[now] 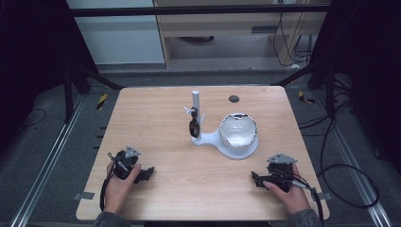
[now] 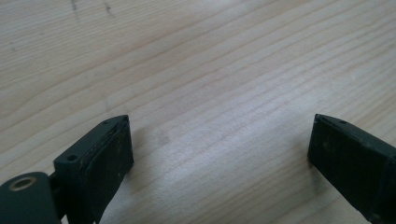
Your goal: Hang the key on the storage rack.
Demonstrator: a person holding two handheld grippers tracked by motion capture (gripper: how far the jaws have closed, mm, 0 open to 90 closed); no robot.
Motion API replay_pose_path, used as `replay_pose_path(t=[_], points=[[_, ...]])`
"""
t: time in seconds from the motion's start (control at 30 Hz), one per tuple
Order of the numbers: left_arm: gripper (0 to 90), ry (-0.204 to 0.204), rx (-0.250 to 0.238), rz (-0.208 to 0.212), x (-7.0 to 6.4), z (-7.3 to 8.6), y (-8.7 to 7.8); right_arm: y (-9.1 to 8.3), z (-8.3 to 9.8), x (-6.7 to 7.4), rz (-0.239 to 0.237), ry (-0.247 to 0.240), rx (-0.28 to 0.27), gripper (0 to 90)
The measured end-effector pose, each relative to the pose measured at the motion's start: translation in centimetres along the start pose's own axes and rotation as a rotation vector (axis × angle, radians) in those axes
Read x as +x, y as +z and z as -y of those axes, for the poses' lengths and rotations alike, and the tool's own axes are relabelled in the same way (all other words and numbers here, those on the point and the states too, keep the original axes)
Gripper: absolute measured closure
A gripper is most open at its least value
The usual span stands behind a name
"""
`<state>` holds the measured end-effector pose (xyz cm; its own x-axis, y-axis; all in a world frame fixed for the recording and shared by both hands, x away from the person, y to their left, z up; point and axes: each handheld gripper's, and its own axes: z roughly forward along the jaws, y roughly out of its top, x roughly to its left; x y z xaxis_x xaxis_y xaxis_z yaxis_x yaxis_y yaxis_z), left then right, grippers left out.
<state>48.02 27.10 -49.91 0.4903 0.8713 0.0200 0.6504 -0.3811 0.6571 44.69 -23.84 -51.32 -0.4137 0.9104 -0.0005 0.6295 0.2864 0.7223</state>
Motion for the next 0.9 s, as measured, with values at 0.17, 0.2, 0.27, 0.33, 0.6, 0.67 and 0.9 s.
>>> replay_pose_path(t=[0.17, 0.2, 0.27, 0.33, 0.6, 0.67, 0.9], points=[[5.4, -0.031, -0.026, 0.009, 0.48, 0.11, 0.18, 0.00, 0.00, 0.00, 0.000, 0.000, 0.000, 0.5], [5.3, -0.032, -0.024, 0.013, 0.51, 0.11, 0.18, 0.00, 0.00, 0.00, 0.000, 0.000, 0.000, 0.5], [4.6, -0.022, -0.030, 0.006, 0.43, 0.12, 0.34, 0.00, 0.00, 0.00, 0.000, 0.000, 0.000, 0.5], [3.6, -0.004, -0.035, -0.005, 0.31, 0.15, 0.53, 0.00, 0.00, 0.00, 0.000, 0.000, 0.000, 0.5], [0.0, -0.001, -0.075, 0.003, 0.50, 0.40, 0.91, 0.02, -0.03, 0.01, 0.000, -0.002, 0.001, 0.4], [0.0, 0.000, -0.075, 0.003, 0.50, 0.40, 0.91, 0.02, -0.09, 0.07, -0.006, 0.006, 0.004, 0.4], [0.0, 0.000, -0.073, 0.003, 0.54, 0.39, 0.91, 0.15, -0.14, 0.09, -0.001, -0.005, 0.000, 0.5]])
